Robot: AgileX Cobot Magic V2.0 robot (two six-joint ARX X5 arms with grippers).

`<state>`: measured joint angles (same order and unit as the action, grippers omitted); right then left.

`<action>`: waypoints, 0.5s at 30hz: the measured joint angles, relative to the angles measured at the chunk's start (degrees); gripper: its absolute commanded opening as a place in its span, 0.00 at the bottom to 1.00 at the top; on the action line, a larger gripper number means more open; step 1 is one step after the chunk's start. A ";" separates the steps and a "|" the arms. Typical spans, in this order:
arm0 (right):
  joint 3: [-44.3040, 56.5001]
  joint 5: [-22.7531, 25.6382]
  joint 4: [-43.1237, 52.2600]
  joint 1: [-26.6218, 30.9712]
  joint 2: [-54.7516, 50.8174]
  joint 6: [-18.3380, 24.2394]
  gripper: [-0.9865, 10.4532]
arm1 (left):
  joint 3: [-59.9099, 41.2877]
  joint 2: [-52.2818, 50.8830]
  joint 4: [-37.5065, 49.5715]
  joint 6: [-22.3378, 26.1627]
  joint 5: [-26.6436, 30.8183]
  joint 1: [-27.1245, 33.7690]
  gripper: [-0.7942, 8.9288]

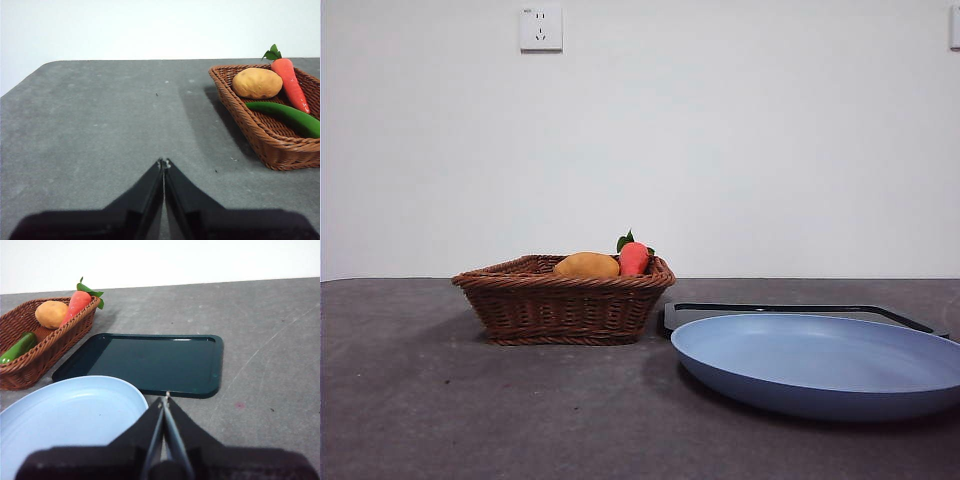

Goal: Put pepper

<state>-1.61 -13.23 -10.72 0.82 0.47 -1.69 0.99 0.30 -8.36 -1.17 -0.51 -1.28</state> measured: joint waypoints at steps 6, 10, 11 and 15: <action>0.02 -0.15 0.09 0.00 0.00 -3.02 0.10 | 0.00 0.00 0.28 -1.18 -1.27 0.00 0.09; 0.04 -0.24 0.26 0.00 0.00 -9.84 0.09 | 0.00 0.00 0.28 -6.54 -1.55 0.00 0.09; 0.13 -0.26 0.59 0.00 0.00 -11.34 0.09 | 0.00 0.00 0.31 -8.02 -1.92 0.00 0.09; -0.09 -0.26 2.64 -0.07 0.02 -18.01 0.09 | 0.31 0.02 0.26 -12.92 -5.81 0.00 0.09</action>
<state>-1.69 -13.50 -8.08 0.75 0.49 -19.70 1.30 0.32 -8.10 -14.09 -6.33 -1.28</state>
